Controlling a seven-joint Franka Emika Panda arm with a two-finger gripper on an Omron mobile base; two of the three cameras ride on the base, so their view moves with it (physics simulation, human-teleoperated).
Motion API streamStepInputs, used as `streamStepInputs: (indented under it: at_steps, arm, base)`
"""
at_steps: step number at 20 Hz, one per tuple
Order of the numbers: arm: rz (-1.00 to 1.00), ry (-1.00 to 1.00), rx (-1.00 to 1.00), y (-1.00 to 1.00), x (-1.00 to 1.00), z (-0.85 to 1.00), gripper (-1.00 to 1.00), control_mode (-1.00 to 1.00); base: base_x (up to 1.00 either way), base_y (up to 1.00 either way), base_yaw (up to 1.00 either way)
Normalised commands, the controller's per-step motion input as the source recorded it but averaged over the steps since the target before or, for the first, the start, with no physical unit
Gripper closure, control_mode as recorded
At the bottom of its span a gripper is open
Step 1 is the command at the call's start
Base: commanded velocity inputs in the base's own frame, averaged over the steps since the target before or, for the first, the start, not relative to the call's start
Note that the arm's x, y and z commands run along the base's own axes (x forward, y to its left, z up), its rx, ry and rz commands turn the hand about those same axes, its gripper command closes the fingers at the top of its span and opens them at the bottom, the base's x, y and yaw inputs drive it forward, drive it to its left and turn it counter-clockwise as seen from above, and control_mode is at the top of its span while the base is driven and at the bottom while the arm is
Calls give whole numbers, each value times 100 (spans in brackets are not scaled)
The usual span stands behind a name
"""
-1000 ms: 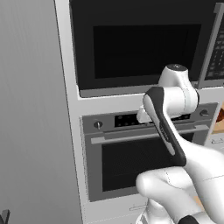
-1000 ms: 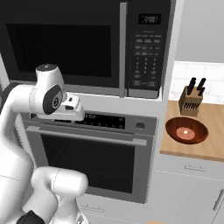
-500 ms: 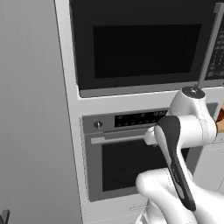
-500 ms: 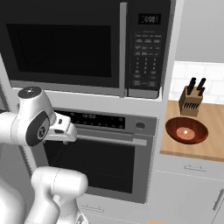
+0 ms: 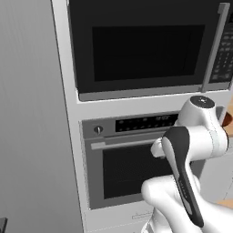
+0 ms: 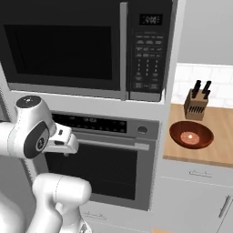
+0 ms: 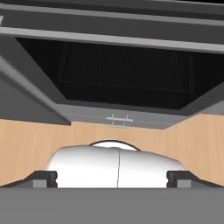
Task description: Open the microwave, place the bowl with waffle inside the microwave, then close the microwave door and turn it on.
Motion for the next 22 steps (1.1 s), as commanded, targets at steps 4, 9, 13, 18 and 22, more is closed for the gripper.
streamStepInputs:
  at_steps: [4, 9, 13, 18, 22]
  arm:
    - [0, 0, 0, 0, 0, 0, -100, 100]
    - [0, 0, 0, 0, 0, 0, -100, 100]
    - [0, 0, 0, 0, 0, 0, -100, 100]
    - [0, 0, 0, 0, 0, 0, -100, 100]
    - [0, 0, 0, 0, 0, 0, -100, 100]
  base:
    - [-11, -46, 1]
    - [-5, -54, 8]
    - [-7, -66, 14]
    - [-11, -65, 17]
    - [-9, -54, 18]
